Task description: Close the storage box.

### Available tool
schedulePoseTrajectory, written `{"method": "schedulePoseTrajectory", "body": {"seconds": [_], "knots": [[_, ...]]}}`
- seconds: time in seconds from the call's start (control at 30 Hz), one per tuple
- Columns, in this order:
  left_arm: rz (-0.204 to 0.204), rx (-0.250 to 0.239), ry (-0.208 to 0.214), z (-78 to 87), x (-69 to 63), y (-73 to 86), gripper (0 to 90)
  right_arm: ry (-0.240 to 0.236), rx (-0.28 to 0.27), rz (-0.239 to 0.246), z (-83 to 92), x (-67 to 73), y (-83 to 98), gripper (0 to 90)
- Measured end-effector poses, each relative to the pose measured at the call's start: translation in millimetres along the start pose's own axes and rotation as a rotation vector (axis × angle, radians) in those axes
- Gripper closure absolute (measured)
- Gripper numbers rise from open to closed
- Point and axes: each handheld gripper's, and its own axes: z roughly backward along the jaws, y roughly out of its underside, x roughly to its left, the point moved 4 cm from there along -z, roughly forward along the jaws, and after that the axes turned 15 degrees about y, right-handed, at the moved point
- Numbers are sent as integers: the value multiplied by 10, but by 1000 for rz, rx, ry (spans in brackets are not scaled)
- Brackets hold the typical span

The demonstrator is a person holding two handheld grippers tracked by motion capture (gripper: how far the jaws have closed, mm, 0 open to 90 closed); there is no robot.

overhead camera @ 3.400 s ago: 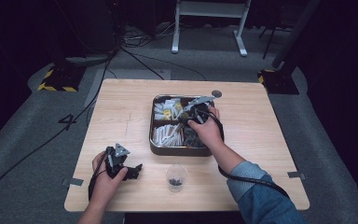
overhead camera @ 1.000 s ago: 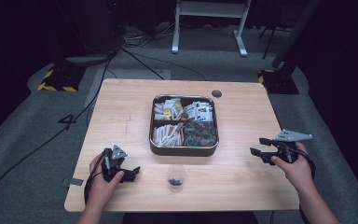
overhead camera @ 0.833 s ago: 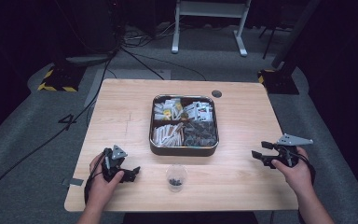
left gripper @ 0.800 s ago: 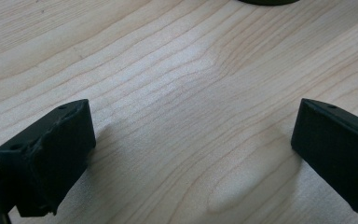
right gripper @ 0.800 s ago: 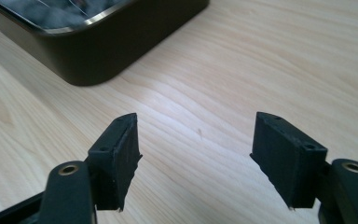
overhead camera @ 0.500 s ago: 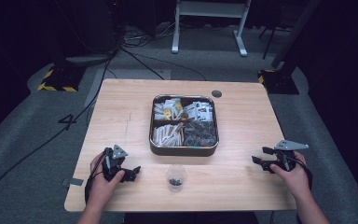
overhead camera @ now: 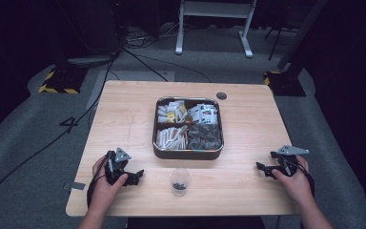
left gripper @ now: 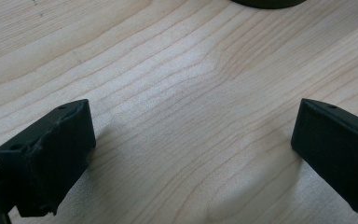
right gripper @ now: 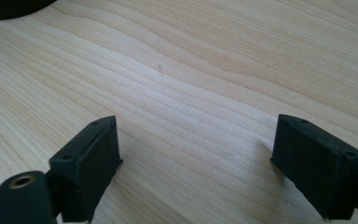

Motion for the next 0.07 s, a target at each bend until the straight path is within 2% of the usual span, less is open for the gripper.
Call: {"method": "schedulePoseTrajectory", "body": {"seconds": [0.07], "knots": [[2, -1, -3, -4, -1, -4, 0, 1, 2, -3, -5, 3, -4, 135]]}}
